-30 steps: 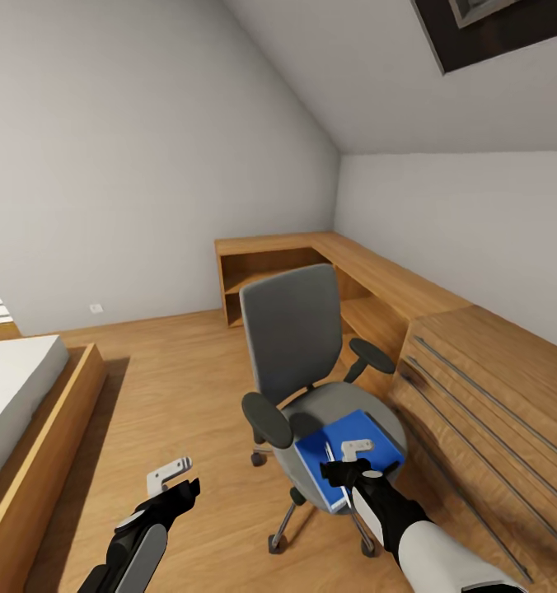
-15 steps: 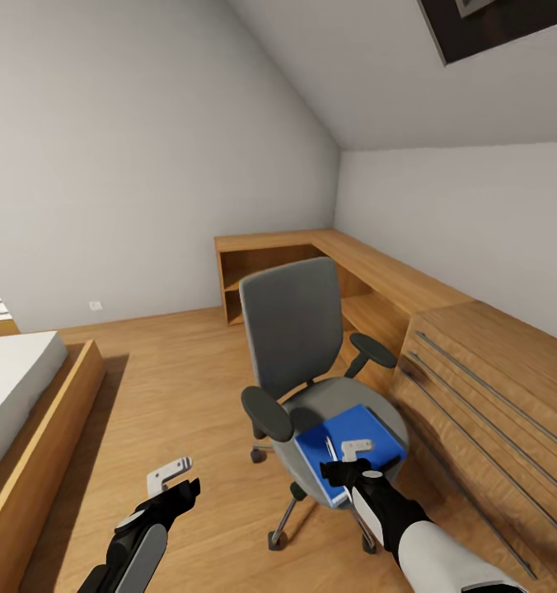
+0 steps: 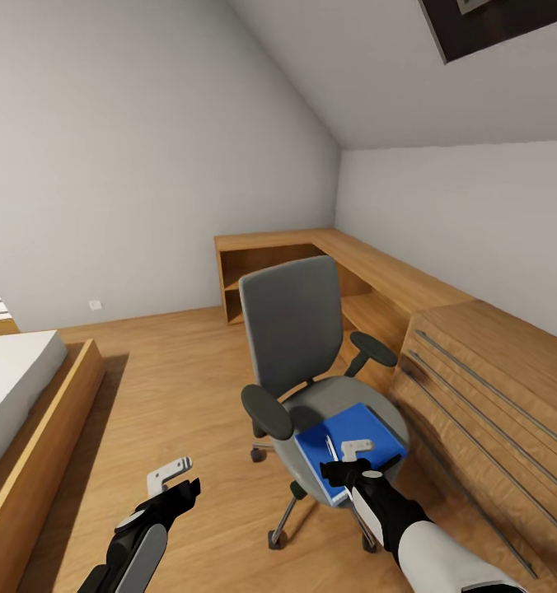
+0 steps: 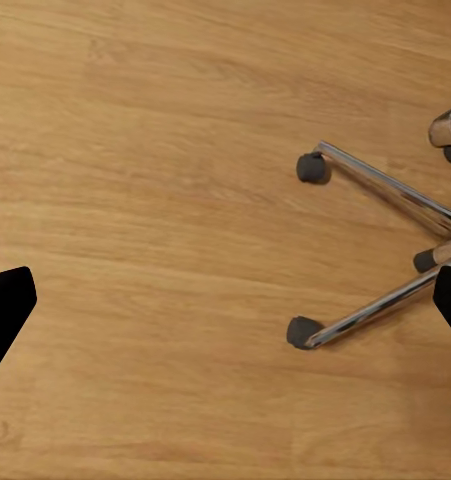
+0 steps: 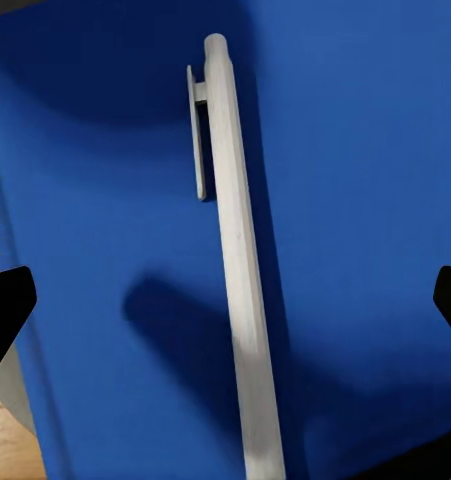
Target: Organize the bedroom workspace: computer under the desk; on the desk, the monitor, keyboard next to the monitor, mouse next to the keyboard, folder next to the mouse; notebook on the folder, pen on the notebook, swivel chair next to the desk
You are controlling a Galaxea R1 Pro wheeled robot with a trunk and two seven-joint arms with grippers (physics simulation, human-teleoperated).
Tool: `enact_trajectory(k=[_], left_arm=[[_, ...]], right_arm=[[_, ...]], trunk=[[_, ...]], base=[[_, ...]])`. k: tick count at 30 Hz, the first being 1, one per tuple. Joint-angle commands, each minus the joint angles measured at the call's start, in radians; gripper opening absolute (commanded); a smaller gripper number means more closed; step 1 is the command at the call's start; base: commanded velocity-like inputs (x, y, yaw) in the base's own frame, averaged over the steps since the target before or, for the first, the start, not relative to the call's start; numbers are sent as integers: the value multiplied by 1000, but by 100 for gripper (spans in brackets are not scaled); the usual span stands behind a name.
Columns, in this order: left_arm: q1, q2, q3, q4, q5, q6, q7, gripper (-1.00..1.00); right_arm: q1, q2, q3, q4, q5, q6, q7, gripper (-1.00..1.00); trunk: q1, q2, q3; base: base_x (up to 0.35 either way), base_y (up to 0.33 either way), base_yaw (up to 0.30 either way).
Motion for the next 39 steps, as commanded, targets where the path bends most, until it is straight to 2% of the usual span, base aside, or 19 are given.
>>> enact_trajectory(k=[1,4,32,39], left_arm=[[0,1,-3,-1,9,1,10,100],[0,1,-3,-1,8,1,9,100],[0,1,-2,-1,13,2,5,100],[0,1,-2,-1,13,2,5,100]], right_arm=[[0,-1,5,-2,0,7,-2,100],[0,-1,5,-2,0,7,-3,100],[0,3,5,-3,0,11,-9,100],[0,4,5,-3,1,11,-46,100]], trunk=[[4,-7,-4],[15,-28,-13],[15,-28,-13],[15,-28,-13]], base=[[0,0,0],[0,0,0],[0,0,0],[0,0,0]])
